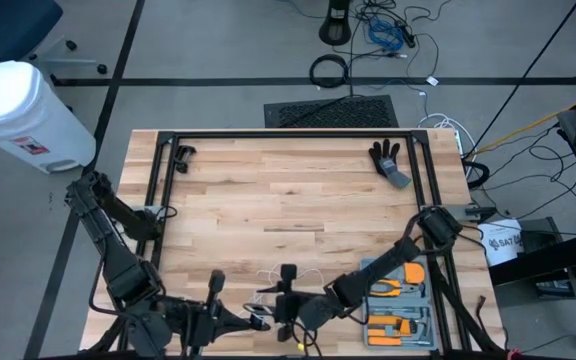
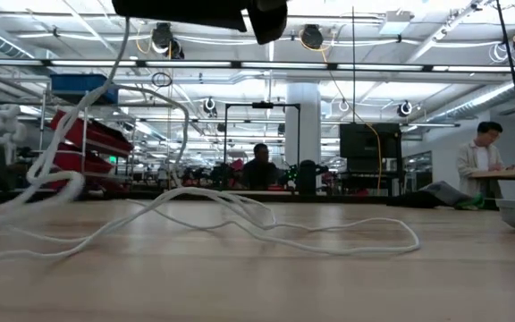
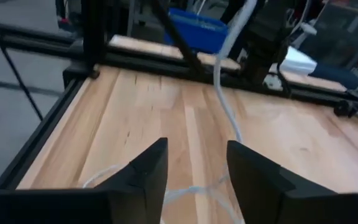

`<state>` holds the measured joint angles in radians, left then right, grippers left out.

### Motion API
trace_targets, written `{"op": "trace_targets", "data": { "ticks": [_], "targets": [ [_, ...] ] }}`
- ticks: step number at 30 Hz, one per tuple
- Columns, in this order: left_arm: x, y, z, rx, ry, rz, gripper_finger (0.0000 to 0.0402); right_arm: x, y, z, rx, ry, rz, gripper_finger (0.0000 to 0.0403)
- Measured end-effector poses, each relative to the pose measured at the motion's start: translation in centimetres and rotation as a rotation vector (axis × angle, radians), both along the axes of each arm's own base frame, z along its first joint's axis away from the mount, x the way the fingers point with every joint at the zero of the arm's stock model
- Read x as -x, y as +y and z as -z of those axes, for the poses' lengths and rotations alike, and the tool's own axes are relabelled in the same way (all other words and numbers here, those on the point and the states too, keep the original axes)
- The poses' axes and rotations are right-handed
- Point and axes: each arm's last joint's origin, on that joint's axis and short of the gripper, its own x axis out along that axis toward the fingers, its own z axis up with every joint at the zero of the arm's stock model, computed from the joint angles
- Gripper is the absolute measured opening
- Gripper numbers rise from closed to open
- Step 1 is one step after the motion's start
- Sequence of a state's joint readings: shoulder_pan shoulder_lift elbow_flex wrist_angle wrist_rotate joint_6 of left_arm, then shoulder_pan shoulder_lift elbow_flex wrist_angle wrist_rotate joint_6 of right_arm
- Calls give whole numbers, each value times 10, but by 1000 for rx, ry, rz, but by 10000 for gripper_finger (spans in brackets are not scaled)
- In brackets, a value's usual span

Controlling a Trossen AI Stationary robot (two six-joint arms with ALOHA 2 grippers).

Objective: Coil cords
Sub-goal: Coil the white cable wire onto the spool

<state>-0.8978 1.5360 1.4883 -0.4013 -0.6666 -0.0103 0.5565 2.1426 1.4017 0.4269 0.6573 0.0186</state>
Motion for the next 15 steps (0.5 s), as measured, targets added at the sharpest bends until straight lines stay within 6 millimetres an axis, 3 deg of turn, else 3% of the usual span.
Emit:
{"op": "trace_targets", "data": {
  "ticks": [9, 15],
  "targets": [
    [0, 0, 0, 3, -2, -1, 2, -1, -5, 3, 8, 21, 44, 115],
    [1, -1, 0, 1, 0, 1, 2, 20, 25, 3, 53, 15, 56, 115]
  ]
}}
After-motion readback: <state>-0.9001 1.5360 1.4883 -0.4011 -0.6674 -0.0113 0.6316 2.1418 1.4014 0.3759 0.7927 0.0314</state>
